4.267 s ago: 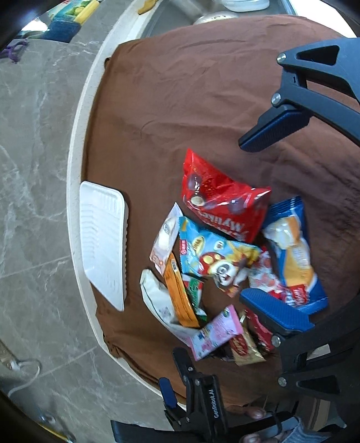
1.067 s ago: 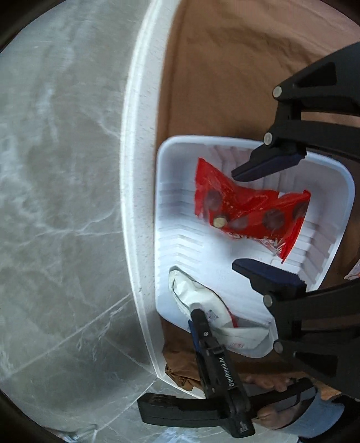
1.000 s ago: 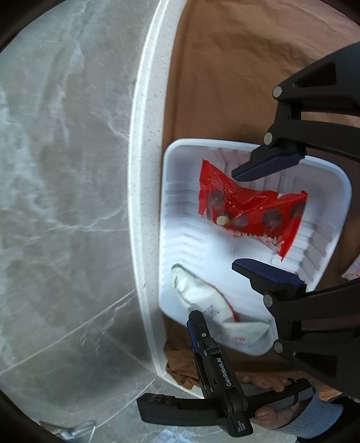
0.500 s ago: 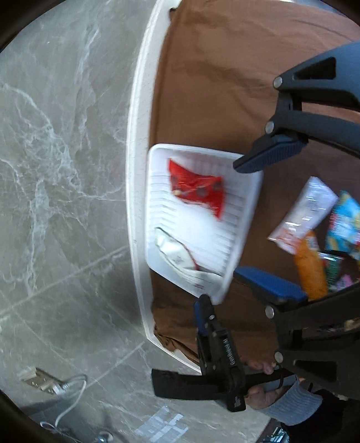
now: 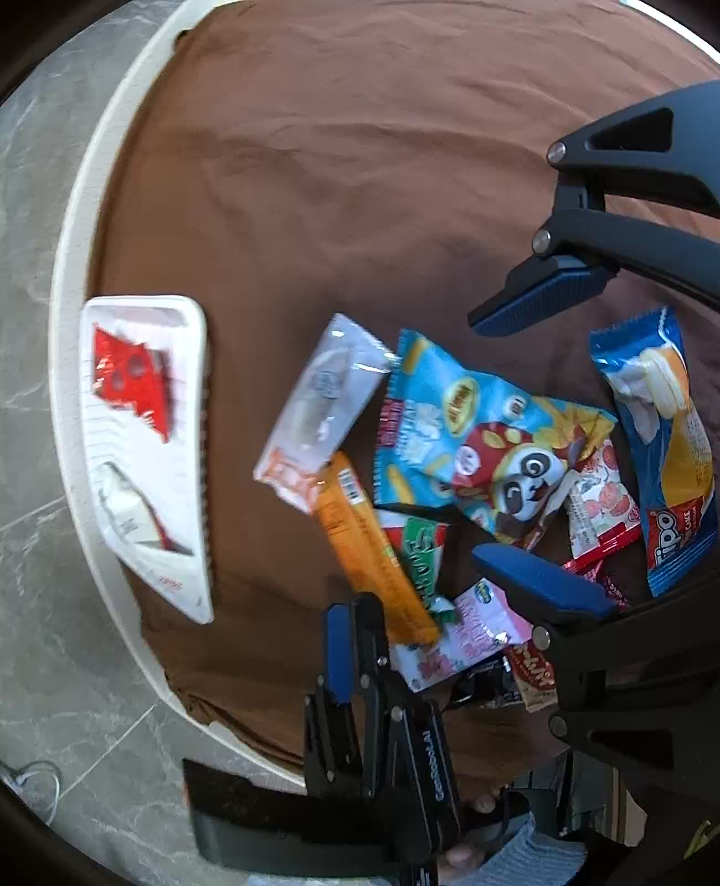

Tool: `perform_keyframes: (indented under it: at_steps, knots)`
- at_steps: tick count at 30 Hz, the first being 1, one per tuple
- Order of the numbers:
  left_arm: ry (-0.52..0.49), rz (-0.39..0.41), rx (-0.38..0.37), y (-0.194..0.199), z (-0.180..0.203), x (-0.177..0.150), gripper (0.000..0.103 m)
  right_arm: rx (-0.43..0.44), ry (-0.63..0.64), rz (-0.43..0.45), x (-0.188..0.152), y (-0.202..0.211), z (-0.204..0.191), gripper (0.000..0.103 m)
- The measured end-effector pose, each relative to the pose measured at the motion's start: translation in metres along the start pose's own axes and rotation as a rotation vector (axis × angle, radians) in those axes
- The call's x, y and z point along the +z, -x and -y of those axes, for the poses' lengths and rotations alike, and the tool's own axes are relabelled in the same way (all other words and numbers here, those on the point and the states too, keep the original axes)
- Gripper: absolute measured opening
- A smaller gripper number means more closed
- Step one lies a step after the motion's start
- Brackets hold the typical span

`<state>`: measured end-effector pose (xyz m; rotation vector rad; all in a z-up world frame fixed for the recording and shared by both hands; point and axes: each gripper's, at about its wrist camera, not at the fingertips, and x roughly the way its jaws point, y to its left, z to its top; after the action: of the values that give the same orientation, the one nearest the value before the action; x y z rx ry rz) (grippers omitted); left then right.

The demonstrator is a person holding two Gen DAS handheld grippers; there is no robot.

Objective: Organize snacks
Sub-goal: 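Grasp the orange stick snack with the left tool while the right tool grasps the blue panda bag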

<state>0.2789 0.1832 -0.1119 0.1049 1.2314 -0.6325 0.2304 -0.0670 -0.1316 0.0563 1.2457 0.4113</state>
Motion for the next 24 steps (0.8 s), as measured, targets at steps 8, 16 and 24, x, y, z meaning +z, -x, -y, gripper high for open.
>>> perform_keyframes:
  at_steps: [8,16,24]
  knots:
    - [-0.021,-0.041,-0.021,-0.021,0.004,0.006,0.023,0.021,-0.034,-0.026,-0.004,-0.018,-0.002,0.080]
    - [-0.109,-0.064,0.038,-0.040,0.009,0.016,0.023,0.022,-0.052,-0.064,-0.006,-0.033,-0.002,0.080]
    - [-0.151,-0.084,0.020,-0.046,0.010,0.025,0.024,0.023,-0.053,-0.061,-0.005,-0.035,-0.001,0.080]
